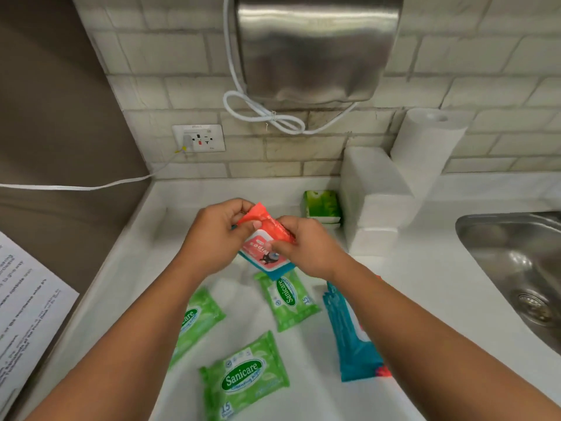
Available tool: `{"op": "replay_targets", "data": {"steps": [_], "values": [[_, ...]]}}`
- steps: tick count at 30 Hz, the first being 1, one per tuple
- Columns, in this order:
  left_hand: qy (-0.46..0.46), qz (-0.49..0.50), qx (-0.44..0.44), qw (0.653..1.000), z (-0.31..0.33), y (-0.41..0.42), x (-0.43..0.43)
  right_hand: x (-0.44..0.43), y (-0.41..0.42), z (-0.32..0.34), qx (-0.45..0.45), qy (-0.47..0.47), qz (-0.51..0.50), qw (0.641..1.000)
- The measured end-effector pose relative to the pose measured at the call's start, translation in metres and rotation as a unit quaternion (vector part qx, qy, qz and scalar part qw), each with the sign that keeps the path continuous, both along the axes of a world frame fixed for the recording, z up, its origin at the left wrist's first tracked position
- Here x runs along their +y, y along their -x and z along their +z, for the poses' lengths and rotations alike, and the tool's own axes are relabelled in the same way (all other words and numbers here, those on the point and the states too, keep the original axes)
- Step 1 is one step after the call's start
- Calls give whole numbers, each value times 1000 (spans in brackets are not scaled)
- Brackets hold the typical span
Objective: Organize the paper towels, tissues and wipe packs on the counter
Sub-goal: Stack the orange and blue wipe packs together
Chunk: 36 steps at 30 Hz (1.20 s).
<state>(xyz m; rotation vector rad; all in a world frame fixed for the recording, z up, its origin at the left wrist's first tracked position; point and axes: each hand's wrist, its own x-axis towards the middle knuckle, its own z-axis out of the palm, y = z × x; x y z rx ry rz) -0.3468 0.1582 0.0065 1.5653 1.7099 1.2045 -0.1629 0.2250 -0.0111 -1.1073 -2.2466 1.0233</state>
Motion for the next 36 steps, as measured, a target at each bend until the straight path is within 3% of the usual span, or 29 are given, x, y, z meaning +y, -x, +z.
{"op": "replay_targets", "data": {"steps": [8, 12, 14, 16, 21, 30, 34, 36], "values": [[-50, 86, -69, 993, 22, -74, 6, -6, -82, 17, 184, 120, -90, 971], [83, 51, -148, 984, 8, -118, 0, -12, -120, 17, 300, 245, -137, 912], [140, 18, -196, 970, -1, -143, -6, -15, -133, 13, 315, 289, -150, 892], [164, 12, -224, 961, -8, -162, -11, -16, -144, 5, 286, 307, -163, 893], [232, 58, -257, 936, -33, -187, -17, -18, -165, -18, 122, 275, -182, 936], [287, 107, -168, 937, -55, -207, -22, -22, -183, -41, -14, 228, -169, 959], [301, 133, -90, 940, -60, -211, -25, -24, -186, -47, -37, 207, -157, 965], [300, 143, -93, 939, -63, -211, -27, -26, -186, -51, -51, 194, -157, 967]]}}
